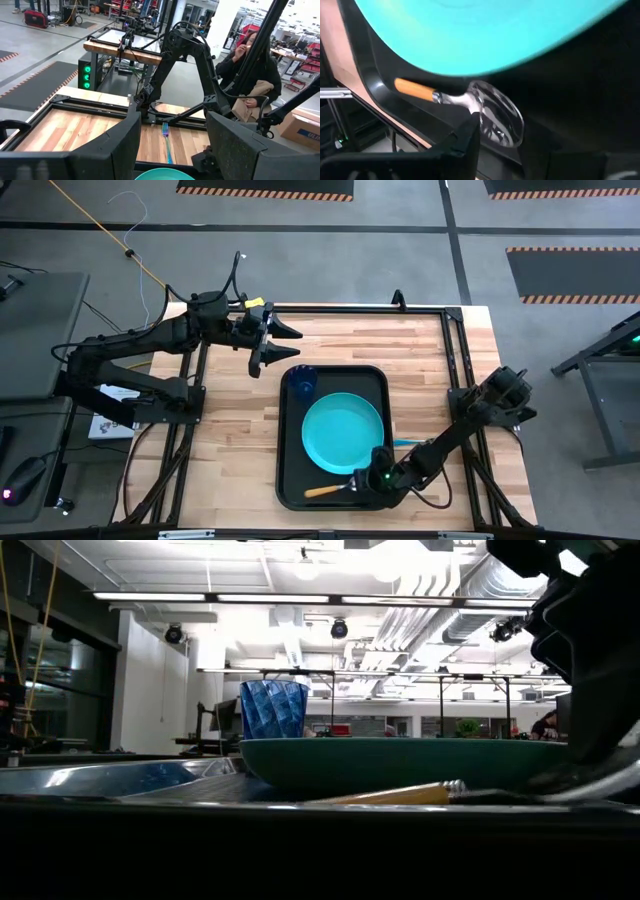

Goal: Pick and place plate/cup/fork/spoon on tray
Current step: Put the yellow spoon in the black tray into the bottom of the blue plate, then put the purple fork in the black tray beside the spoon

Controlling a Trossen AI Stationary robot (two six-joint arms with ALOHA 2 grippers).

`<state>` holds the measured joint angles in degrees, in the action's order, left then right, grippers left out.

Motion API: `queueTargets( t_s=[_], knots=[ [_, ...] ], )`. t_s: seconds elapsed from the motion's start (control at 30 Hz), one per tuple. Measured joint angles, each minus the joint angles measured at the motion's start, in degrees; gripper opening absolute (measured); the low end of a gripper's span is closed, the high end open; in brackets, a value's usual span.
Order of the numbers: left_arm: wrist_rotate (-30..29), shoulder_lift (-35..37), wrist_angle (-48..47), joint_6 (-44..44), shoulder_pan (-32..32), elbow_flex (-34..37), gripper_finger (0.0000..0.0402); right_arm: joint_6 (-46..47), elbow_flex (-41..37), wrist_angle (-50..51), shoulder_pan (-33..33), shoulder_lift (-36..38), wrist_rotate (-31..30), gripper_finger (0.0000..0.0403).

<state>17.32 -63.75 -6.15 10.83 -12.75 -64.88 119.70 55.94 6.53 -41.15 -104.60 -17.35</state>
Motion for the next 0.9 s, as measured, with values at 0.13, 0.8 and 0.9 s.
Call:
queueTargets(
  t_s=[0.13, 0.8, 0.9],
  knots=[
    [0.00, 0.00, 0.00, -0.01, 0.00, 0.00, 0.0215, -0.15, 0.00, -0.08, -0.25, 0.00, 3.09, 0.0118],
    [0.02, 0.00, 0.00, -0.07, 0.00, 0.00, 0.0215, -7.72, 0.00, 7.37, -0.90, 7.36, 5.84, 0.0119],
    [0.02, 0.00, 0.02, -0.10, 0.00, 0.00, 0.0215, -10.47, 0.00, 13.70, -0.96, 12.30, 5.82, 0.0119]
  ],
)
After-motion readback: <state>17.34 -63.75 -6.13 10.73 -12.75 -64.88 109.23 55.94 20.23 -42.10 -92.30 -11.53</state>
